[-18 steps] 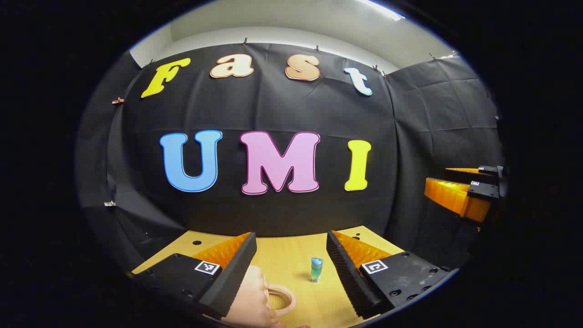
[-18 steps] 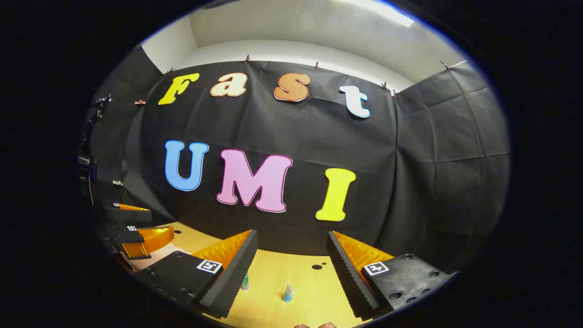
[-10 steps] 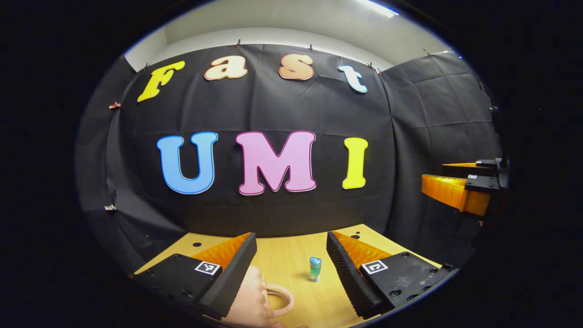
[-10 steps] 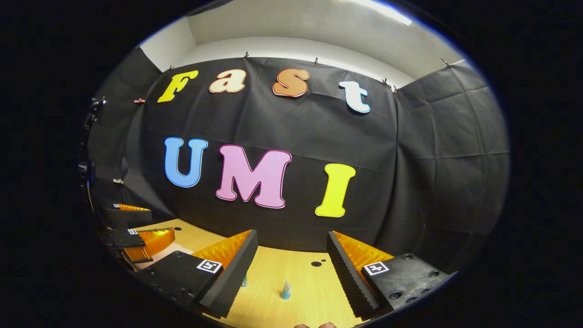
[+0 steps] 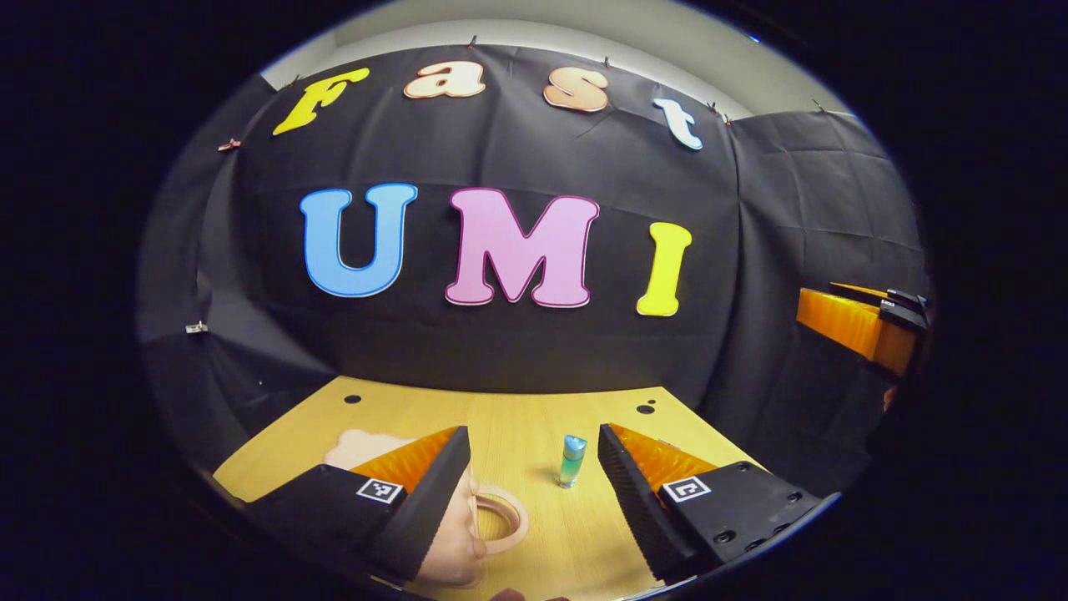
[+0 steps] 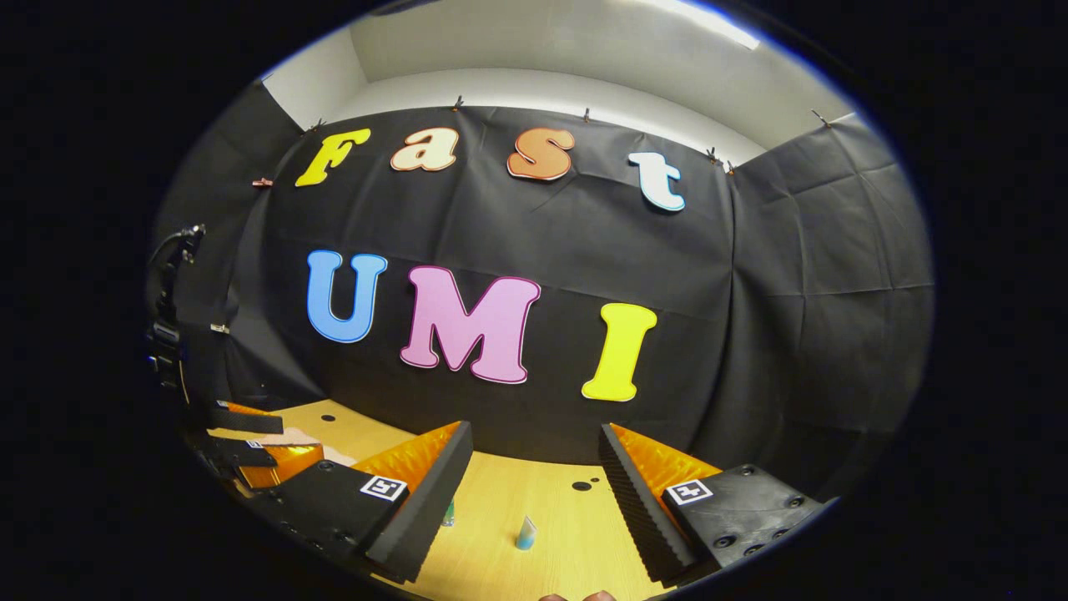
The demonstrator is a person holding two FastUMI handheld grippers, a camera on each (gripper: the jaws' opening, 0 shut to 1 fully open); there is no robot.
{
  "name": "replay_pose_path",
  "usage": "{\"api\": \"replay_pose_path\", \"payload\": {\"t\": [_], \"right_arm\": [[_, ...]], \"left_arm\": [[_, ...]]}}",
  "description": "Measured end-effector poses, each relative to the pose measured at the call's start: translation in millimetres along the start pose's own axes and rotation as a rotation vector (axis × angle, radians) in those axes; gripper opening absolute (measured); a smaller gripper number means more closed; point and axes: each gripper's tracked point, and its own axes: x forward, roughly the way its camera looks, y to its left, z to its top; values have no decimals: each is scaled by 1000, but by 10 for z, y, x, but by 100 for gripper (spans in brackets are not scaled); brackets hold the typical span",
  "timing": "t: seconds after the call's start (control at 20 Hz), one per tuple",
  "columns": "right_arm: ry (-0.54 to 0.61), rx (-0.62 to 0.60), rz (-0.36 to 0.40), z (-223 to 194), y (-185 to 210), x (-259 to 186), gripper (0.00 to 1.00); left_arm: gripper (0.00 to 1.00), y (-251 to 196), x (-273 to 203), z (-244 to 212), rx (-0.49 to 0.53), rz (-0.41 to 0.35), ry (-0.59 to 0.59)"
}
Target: First open the suitcase, pack the skin care products into it, and then close the suitcase.
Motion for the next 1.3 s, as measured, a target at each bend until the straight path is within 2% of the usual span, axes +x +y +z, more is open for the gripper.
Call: {"api": "replay_pose_path", "payload": {"t": [0.1, 0.25, 0.4, 0.6, 0.75, 0.85, 1.0, 1.1, 1.15, 1.3], "right_arm": [[12, 8, -3, -39, 1, 7, 96], [13, 10, -23, -59, -69, 31, 96], [6, 7, -2, -103, -103, 22, 96], [12, -24, 33, -243, -320, 70, 94], [50, 47, 40, -422, -461, 100, 96], [59, 91, 21, -503, -614, 132, 96], [105, 86, -17, -725, -869, 138, 96], [126, 87, -32, -821, -1017, 119, 96], [134, 88, -43, -852, -1097, 111, 96], [163, 102, -72, -959, -1259, 93, 96]], "left_arm": [[97, -71, 14, -71, -40, -35, 33], [97, -49, 151, -273, -48, -48, 95], [97, -149, 309, -543, -67, -94, 189], [95, -74, 584, -941, -95, -34, 343], [95, -17, 759, -1306, -122, 4, 490], [95, 13, 890, -1566, -144, 18, 591], [95, 91, 1006, -1925, -173, 60, 729], [95, 107, 1080, -2037, -149, 74, 776], [87, 97, 1096, -2079, -123, 75, 794], [89, 160, 1187, -2173, -40, 109, 834]]}}
